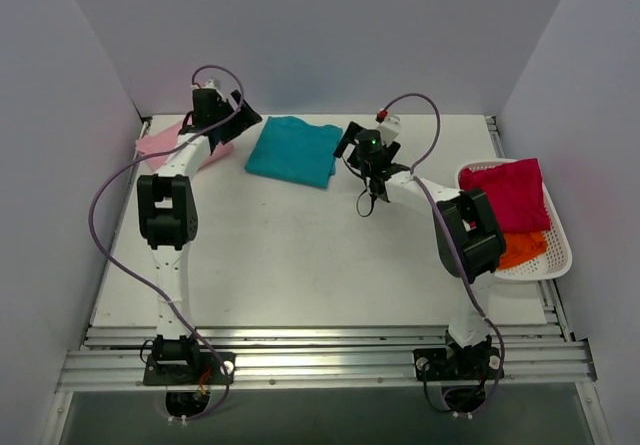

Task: Fold and stack the t-shirts
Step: Fold the tshirt

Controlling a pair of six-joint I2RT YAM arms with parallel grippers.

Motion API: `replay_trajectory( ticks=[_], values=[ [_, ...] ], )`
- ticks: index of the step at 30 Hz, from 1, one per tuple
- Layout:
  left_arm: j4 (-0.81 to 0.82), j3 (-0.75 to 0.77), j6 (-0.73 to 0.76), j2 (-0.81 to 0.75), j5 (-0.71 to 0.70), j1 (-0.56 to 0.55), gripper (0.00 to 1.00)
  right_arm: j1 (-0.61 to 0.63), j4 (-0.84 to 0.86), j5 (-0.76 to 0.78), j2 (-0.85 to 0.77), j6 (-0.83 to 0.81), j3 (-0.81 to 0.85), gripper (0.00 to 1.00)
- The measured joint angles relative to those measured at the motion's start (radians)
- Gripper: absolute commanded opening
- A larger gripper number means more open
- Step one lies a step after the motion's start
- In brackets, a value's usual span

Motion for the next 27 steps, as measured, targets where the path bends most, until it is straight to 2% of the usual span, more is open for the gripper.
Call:
replay_trajectory(
  ticks=[8, 12, 18, 19, 22, 23, 25, 27],
  values=[
    [0.092, -0.225, 0.005, -0.003, 0.017, -0.003, 0.94, -0.005, 0.024, 0.005, -0.146, 0.025, -0.214, 1.0],
    [0.12, -0.206, 0.006, 0.016, 0.027, -0.009, 0.95, -0.01, 0.031, 0.008, -0.216, 0.029, -0.283, 1.0],
    [0.124, -0.057, 0.019, 0.113, 0.059, -0.055, 1.0, -0.019, 0.053, 0.01, -0.277, 0.035, -0.312, 1.0],
    [0.117, -0.039, 0.024, 0.123, 0.061, -0.067, 0.89, -0.022, 0.057, 0.011, -0.282, 0.036, -0.315, 1.0],
    [0.069, 0.015, 0.039, 0.154, 0.061, -0.101, 0.67, -0.032, 0.069, 0.011, -0.298, 0.039, -0.334, 1.0],
    [0.05, 0.044, 0.042, 0.17, 0.063, -0.109, 0.42, -0.035, 0.073, 0.011, -0.3, 0.042, -0.34, 1.0],
    [0.006, 0.1, 0.045, 0.205, 0.064, -0.122, 0.04, -0.043, 0.077, 0.011, -0.301, 0.043, -0.352, 1.0],
    [-0.026, 0.138, 0.042, 0.238, 0.075, -0.126, 0.02, -0.05, 0.081, 0.011, -0.302, 0.045, -0.365, 1.0]
  ],
)
